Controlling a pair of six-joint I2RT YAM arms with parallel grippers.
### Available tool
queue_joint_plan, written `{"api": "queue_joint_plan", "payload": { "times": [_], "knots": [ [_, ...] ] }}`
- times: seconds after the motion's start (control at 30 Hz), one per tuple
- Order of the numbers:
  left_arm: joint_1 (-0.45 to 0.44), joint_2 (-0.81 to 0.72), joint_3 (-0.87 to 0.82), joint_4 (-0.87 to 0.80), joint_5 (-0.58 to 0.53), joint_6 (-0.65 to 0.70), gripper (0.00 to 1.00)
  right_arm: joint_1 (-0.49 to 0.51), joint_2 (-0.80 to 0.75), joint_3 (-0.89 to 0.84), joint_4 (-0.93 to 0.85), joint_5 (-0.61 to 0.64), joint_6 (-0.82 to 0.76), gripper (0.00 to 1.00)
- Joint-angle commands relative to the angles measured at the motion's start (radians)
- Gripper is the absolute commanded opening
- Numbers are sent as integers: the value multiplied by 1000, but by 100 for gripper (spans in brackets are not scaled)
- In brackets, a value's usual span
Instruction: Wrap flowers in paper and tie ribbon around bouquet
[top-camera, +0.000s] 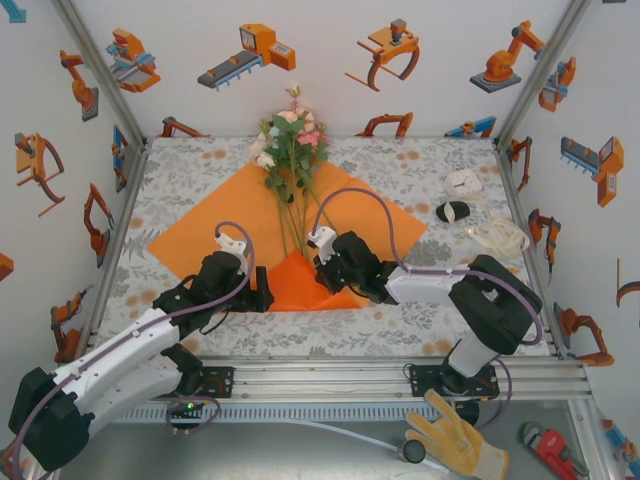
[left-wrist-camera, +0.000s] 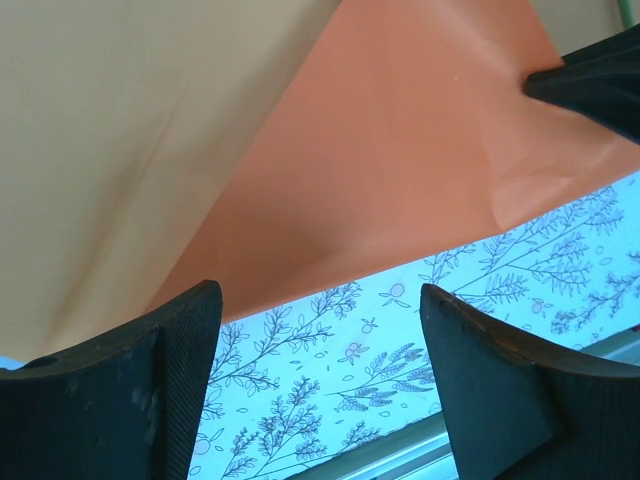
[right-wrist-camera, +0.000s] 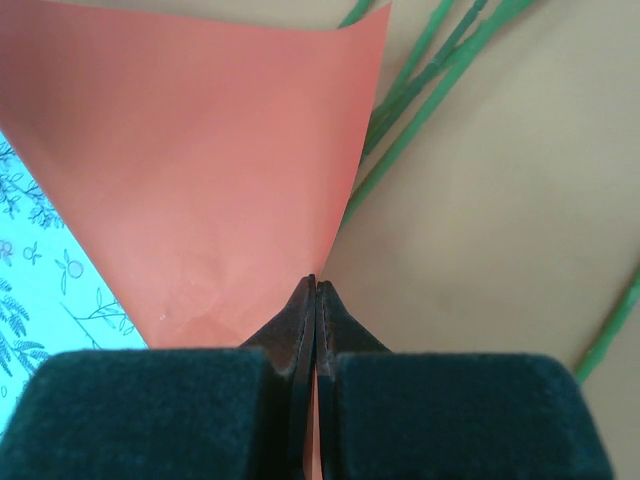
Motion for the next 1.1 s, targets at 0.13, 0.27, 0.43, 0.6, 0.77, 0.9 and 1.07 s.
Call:
{"api": "queue_joint_plan", "payload": {
  "times": [0.13, 0.27, 0.43, 0.6, 0.77, 0.9, 1.07],
  "knots": [
    [-5, 38, 2, -1, -37, -22, 76, -6, 67, 55, 85, 26, 26, 2],
    [-3, 29, -7, 5, -31, -26, 76, -6, 99, 65, 85, 12, 20, 2],
    [-6, 17, -14, 62, 64, -17, 74, -6, 125, 59, 75, 56, 25, 5],
    [-34, 13, -28, 150, 131, -2, 68, -6, 107, 33, 93, 93, 31, 10],
    [-45, 82, -84, 239, 64, 2, 68, -7, 129, 64, 100, 143, 59, 13],
    [-45, 185, -77, 242, -50, -16, 68, -7, 109, 72, 104, 95, 93, 30],
    [-43, 280, -67, 329, -55, -14, 68, -6, -12, 37, 68, 89, 128, 43]
  ]
}}
